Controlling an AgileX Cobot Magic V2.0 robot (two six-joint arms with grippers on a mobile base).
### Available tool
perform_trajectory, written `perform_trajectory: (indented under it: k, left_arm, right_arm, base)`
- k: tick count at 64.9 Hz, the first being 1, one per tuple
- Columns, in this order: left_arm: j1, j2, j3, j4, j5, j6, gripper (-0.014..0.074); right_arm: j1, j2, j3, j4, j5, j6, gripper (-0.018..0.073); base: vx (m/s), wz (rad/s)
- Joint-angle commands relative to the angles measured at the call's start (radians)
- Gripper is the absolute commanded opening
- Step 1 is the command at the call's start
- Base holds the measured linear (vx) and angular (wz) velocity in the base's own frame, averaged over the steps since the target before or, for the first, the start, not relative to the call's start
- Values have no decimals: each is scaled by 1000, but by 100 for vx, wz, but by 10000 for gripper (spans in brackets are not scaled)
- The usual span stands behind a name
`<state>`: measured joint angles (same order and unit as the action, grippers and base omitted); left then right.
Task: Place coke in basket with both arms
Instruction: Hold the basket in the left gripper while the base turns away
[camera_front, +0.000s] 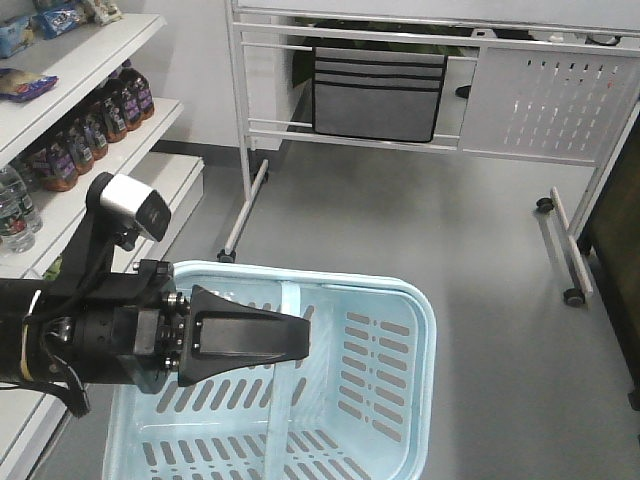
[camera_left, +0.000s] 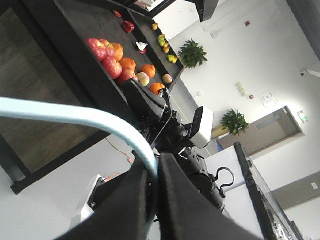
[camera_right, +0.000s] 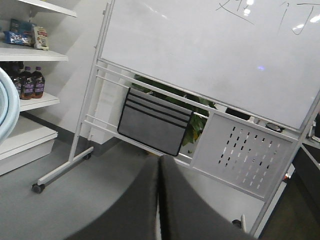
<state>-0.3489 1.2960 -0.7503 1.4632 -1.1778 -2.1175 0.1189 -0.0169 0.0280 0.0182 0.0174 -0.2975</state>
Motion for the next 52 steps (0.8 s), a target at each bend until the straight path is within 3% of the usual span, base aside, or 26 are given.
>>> perform_trajectory:
  k: [1,52]
  left_arm:
    - [-6,-30,-24,-85,-200,1,-8]
    - [-6,-30,-24,-85,-200,1,-8]
  right_arm:
    - [-8,-10,13,-7,-73,-8,-9]
    - [-8,-10,13,-7,-73,-8,-9]
  base:
    - [25,-14]
    - [27,-10]
